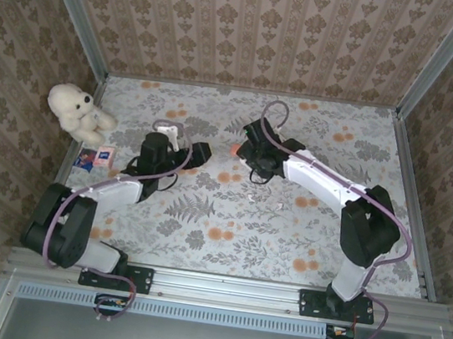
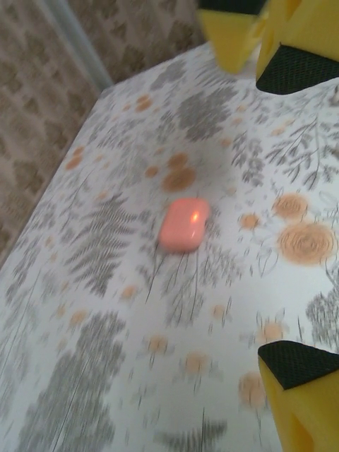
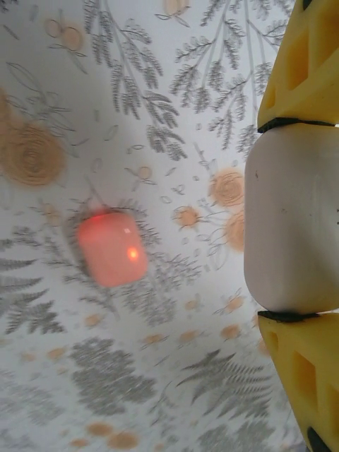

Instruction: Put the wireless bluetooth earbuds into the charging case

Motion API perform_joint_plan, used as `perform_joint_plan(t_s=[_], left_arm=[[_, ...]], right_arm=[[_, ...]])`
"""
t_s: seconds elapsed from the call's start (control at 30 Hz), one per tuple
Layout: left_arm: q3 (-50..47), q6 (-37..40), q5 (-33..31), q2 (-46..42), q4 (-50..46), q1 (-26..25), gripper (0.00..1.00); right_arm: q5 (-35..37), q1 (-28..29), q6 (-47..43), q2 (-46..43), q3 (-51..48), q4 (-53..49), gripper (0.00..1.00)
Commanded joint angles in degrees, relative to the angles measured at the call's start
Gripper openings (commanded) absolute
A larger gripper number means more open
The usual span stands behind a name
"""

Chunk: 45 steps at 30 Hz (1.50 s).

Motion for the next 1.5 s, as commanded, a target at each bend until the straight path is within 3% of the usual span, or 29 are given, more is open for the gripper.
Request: perform_joint_plan(t_s=[0.0, 0.33, 0.77, 1.47], left_arm=[[-1.27, -1.83, 7.91, 4.15, 18.39, -1.36, 0.9], [1.73, -15.4, 14.22, 20.54, 43.36, -2.44, 0.75], [6.08, -15.18, 12.76, 26.24, 43.49, -9.46, 0.69], [11.52, -15.84, 11.83, 31.88, 43.48, -11.45, 0.48]], right_arm=[[-3.37, -1.73, 4.09, -2.7, -2.43, 4.47, 0.52], [-7.46, -4.16, 10.72, -4.25, -6.24, 11.59, 0.52], [-8.79, -4.61, 13.42, -3.66, -7.04, 14.72, 0.51], [-9.87, -4.88, 14.3, -4.11, -8.87, 16.55, 0.51]])
